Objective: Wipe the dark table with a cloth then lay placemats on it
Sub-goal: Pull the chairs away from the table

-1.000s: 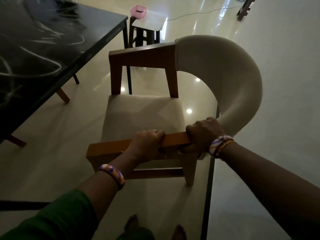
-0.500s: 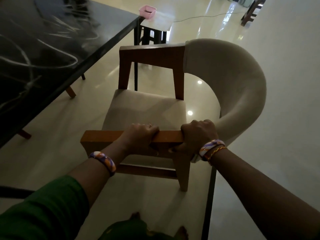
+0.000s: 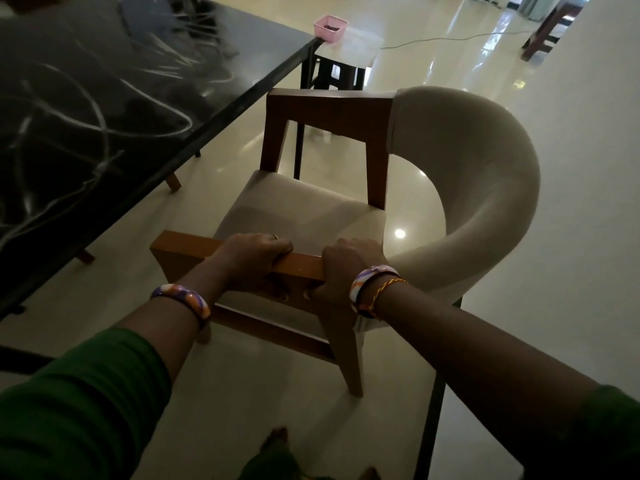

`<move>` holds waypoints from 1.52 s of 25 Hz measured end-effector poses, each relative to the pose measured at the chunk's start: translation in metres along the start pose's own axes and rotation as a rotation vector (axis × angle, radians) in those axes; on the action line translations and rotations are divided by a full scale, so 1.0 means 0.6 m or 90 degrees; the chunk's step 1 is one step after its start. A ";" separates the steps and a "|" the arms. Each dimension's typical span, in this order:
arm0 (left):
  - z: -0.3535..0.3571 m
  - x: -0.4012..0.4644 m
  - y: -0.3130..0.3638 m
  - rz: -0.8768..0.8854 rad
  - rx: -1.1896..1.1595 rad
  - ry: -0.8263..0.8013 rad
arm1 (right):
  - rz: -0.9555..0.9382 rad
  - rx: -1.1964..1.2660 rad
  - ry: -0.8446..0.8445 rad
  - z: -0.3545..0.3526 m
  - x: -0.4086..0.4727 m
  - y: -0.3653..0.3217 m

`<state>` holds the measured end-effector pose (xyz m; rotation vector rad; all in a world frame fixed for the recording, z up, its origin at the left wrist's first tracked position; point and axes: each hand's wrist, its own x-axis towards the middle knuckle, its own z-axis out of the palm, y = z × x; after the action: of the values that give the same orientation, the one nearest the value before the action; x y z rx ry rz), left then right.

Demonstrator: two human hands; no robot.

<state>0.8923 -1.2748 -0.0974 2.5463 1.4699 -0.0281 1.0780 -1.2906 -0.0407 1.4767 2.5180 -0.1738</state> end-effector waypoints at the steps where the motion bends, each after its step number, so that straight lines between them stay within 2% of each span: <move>1: 0.001 0.002 -0.003 0.009 0.011 0.005 | -0.005 0.003 -0.013 -0.001 0.002 -0.003; 5: 0.004 0.003 -0.020 0.074 0.037 0.039 | -0.021 0.034 -0.032 -0.005 0.009 -0.010; 7: 0.002 -0.001 -0.027 0.086 0.043 0.024 | -0.018 0.036 -0.035 -0.010 0.016 -0.012; 11: -0.015 -0.013 -0.056 0.013 0.017 0.007 | -0.019 0.042 -0.018 -0.018 0.036 -0.039; 16: -0.039 -0.024 -0.099 -0.092 0.019 -0.094 | -0.028 0.069 -0.013 -0.027 0.081 -0.076; 21: -0.074 -0.035 -0.151 -0.292 -0.091 -0.149 | -0.033 0.073 0.007 -0.028 0.129 -0.108; 26: -0.074 -0.027 -0.178 -0.323 -0.145 -0.156 | -0.040 0.048 0.005 -0.022 0.149 -0.114; 31: -0.057 -0.036 -0.186 -0.382 -0.230 -0.111 | -0.047 0.063 -0.020 -0.021 0.150 -0.110; 35: -0.053 -0.044 -0.146 -0.371 -0.133 -0.075 | -0.074 0.074 -0.038 -0.016 0.145 -0.107; 38: -0.067 -0.046 -0.095 -0.381 -0.131 -0.085 | -0.130 0.170 -0.108 -0.038 0.135 -0.096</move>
<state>0.8261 -1.2632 -0.0640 1.8333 1.9977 -0.1250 0.9869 -1.2454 -0.0391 1.2255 2.5768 -0.6628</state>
